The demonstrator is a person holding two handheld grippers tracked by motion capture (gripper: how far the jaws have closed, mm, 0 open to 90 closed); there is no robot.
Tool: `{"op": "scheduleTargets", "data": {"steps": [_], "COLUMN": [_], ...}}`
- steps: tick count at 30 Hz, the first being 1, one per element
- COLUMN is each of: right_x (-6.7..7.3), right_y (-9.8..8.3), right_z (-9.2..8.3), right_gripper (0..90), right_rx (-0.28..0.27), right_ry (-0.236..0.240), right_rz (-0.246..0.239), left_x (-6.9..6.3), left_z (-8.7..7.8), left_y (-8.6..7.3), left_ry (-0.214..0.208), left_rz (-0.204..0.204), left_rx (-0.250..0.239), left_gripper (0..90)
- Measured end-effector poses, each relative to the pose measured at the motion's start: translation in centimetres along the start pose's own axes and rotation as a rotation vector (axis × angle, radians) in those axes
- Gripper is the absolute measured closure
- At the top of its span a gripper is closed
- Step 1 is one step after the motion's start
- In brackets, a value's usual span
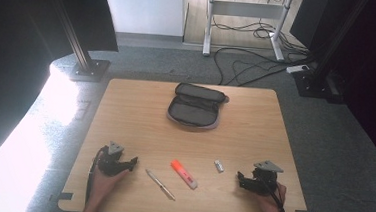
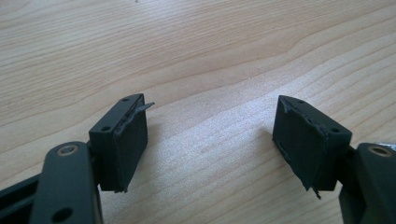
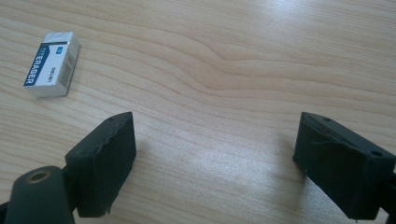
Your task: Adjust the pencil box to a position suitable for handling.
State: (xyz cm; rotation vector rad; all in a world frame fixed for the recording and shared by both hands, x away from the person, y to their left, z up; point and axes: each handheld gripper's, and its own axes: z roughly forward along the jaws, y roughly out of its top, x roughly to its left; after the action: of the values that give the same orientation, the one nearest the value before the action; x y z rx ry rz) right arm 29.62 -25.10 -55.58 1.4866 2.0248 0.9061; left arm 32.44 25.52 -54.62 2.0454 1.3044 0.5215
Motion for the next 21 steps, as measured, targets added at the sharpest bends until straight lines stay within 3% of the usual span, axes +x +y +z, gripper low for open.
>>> {"op": "scheduleTargets", "data": {"steps": [21], "right_x": [0.05], "right_y": [-0.02], "right_z": [-0.05], "right_gripper": [14.3], "right_rx": [-0.003], "right_ry": [-0.027], "right_rz": [0.027], "left_x": [0.16], "left_z": [0.39], "left_y": [0.39], "left_ry": [-0.006], "left_rz": [-0.012], "left_rx": [0.004], "left_gripper": [21.1]}}
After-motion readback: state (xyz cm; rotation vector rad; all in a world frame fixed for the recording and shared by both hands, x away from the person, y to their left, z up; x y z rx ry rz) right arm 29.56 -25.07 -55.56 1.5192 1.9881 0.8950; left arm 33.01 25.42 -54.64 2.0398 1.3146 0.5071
